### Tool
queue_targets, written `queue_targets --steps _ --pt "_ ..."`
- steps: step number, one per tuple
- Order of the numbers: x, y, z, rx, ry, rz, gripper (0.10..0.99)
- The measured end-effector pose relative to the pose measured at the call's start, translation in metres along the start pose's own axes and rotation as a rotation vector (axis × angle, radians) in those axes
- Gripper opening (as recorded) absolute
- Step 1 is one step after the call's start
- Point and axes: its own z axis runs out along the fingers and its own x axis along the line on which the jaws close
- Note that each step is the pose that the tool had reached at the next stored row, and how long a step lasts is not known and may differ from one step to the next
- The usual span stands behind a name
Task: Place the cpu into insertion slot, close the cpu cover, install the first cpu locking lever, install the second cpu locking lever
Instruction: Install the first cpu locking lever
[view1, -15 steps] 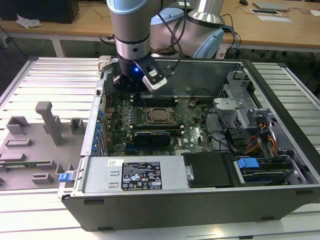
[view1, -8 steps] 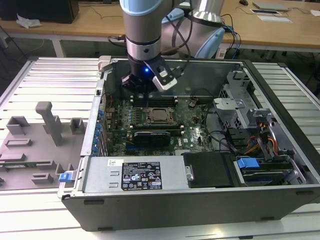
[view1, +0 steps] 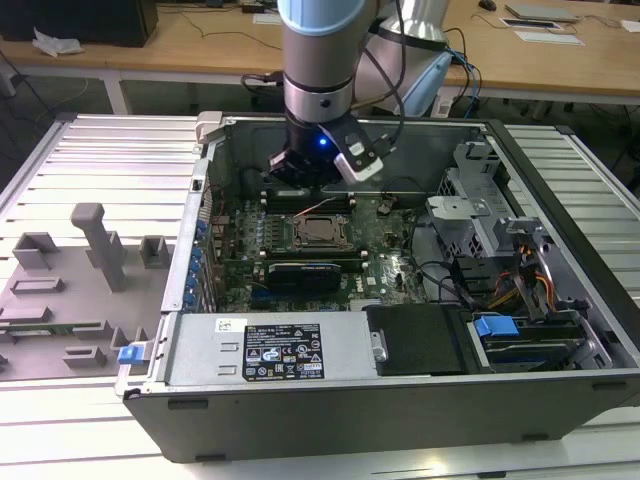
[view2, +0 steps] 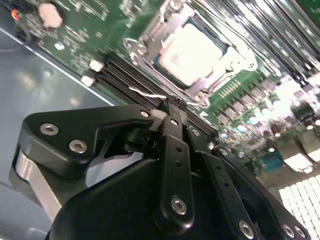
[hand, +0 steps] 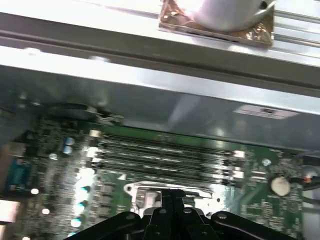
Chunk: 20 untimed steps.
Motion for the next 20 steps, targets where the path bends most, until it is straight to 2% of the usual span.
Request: queue_targets --steps 3,4,5,6,9,16,20 --pt "-0.0001 0.0 0.0 0.0 -0.0008 0.0 0.106" --pt "0.0 0.0001 0.0001 0.0 -0.0035 0.0 0.106" --pt "0.0002 0.0 0.0003 0.001 -0.0111 -0.002 0.106" --pt "0.0008 0.0 0.0005 0.003 -0.0266 -0.006 0.106" --pt "0.0032 0.0001 0.0021 0.005 -0.0532 -0.013 0.106" --pt "0.0036 0.001 0.0101 0.001 -0.0548 -0.014 0.106" --pt "0.0026 0.0056 0.0129 0.0 -0.0548 -0.014 0.106"
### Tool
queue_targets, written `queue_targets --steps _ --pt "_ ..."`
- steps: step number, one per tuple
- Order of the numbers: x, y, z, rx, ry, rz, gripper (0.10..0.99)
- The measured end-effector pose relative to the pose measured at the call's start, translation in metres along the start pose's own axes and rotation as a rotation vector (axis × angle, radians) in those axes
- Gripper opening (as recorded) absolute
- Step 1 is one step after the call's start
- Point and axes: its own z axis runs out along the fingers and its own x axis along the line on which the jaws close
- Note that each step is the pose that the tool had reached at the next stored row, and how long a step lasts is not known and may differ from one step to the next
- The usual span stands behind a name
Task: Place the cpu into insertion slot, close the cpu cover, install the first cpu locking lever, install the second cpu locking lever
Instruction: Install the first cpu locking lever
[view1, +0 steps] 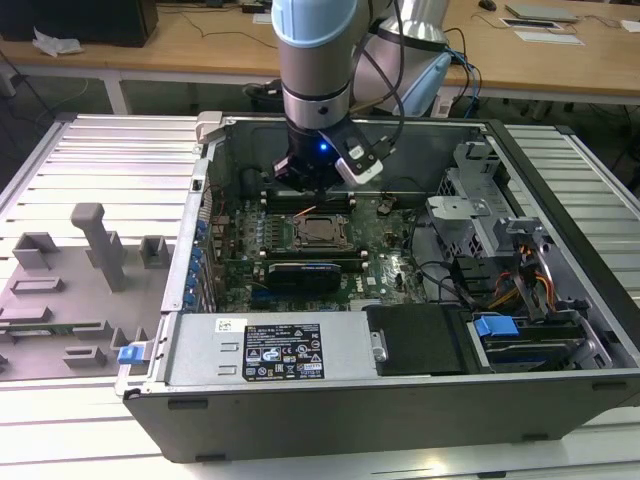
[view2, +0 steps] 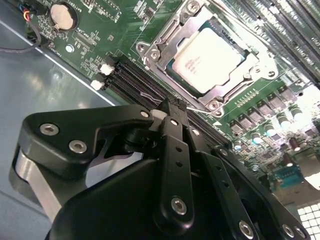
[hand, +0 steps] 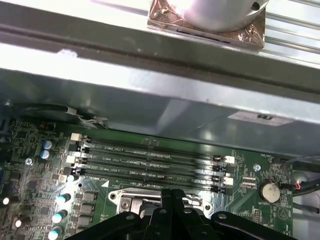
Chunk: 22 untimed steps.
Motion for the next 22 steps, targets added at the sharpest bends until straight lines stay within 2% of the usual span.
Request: queue_targets --steps 9,12,15,16,22 --pt "-0.0001 -0.0003 0.0093 -0.001 -0.003 0.003 0.106" --pt "0.0003 -0.0009 0.0118 0.001 -0.0161 0.0 0.106" --pt "0.0013 -0.001 0.0131 0.004 -0.0451 -0.006 0.106" --pt "0.0014 -0.0007 0.0134 0.005 -0.0507 -0.008 0.106" --pt "0.0014 0.0008 0.014 0.006 -0.0514 -0.005 0.106"
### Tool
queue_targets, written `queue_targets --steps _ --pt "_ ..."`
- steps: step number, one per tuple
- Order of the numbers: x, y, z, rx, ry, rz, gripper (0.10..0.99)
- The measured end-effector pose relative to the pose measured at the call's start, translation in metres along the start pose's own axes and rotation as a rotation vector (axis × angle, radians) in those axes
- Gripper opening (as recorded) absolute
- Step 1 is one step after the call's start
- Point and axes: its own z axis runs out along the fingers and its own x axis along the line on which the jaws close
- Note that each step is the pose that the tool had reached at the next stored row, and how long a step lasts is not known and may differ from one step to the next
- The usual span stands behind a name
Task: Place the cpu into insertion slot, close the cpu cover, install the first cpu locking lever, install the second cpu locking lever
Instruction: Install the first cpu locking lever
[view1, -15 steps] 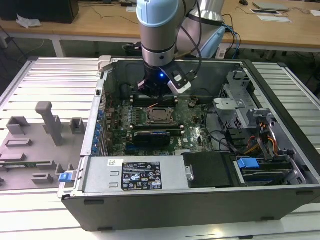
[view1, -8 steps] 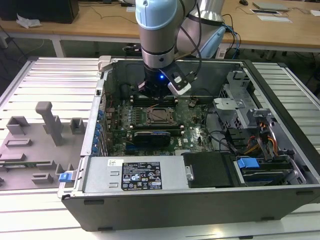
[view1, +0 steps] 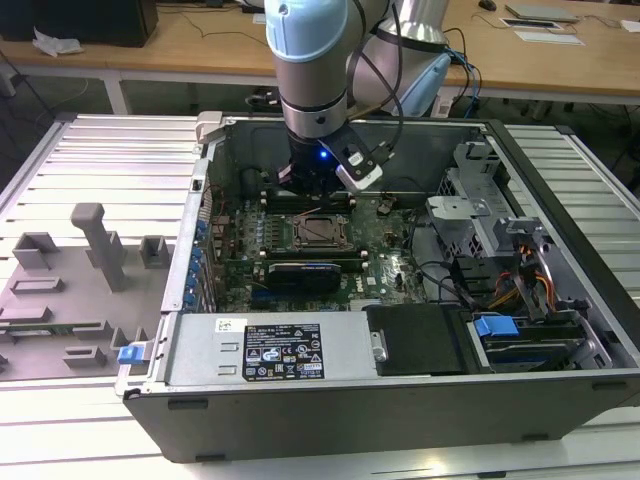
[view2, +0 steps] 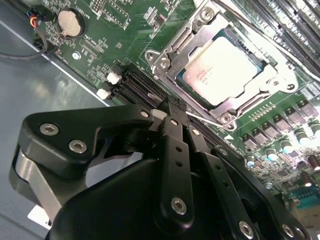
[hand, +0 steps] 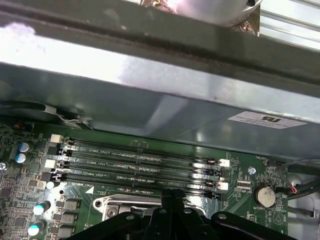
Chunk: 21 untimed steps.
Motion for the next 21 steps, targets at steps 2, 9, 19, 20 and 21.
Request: queue_targets --steps 2,9,19,20,21 --pt "-0.0002 0.0017 0.0006 0.001 -0.0005 0.003 0.106" --pt "-0.0002 0.0047 0.004 0.016 -0.0137 0.07 0.106" --pt "0.0007 0.0091 0.009 0.033 -0.0282 0.144 0.106" --pt "0.0008 0.0097 0.0092 0.034 -0.0293 0.15 0.106" --pt "0.0009 0.0099 0.0095 0.035 -0.031 0.158 0.106"
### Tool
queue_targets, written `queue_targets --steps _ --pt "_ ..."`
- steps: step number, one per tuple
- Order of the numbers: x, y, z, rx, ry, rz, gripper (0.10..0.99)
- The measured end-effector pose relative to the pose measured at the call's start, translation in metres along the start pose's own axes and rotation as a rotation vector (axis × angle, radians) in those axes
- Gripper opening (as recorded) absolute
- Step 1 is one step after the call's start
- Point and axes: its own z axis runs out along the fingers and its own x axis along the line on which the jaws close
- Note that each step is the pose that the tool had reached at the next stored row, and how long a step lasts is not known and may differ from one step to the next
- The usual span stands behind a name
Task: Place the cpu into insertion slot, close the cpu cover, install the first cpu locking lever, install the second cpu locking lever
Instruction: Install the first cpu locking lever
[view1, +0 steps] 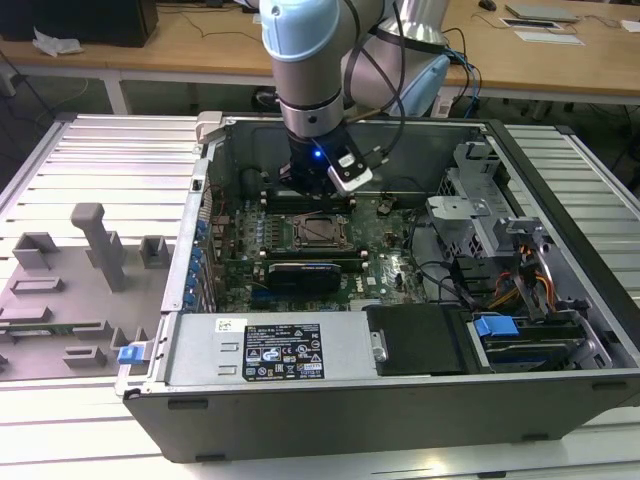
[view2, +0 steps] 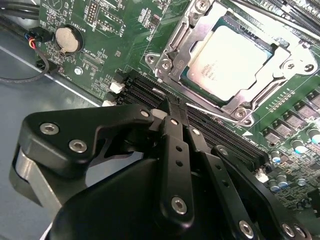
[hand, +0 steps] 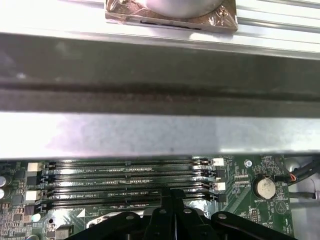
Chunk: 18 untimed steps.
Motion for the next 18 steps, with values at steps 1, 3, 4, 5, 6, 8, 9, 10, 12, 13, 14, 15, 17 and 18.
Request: queue_targets --steps 1,3,4,5,6,8,9,10,12,13,14,15,17,18 --pt "0.0 0.0001 0.0002 0.001 -0.0009 0.005 0.106" --pt "0.0001 0.0001 0.0005 0.003 -0.0027 0.014 0.106" --pt "0.0001 0.0001 0.0007 0.005 -0.0037 0.02 0.106" --pt "0.0002 0.0001 0.0009 0.006 -0.005 0.027 0.106" --pt "0.0002 0.0001 0.0012 0.007 -0.006 0.032 0.106" --pt "0.0003 0.0001 0.0018 0.01 -0.0084 0.043 0.106" --pt "0.0004 0.0001 0.0021 0.011 -0.0094 0.049 0.106" --pt "0.0005 0.0001 0.0025 0.012 -0.0105 0.054 0.106" --pt "0.0008 0.0 0.0043 0.017 -0.014 0.072 0.106" --pt "0.001 -0.0001 0.0051 0.019 -0.0151 0.077 0.106" --pt "0.0011 -0.0002 0.0058 0.021 -0.0161 0.082 0.106" --pt "0.0013 -0.0004 0.0068 0.024 -0.0177 0.089 0.106" --pt "0.0017 -0.0008 0.0083 0.029 -0.0198 0.101 0.106" --pt "0.0018 -0.001 0.0099 0.031 -0.0222 0.109 0.106"
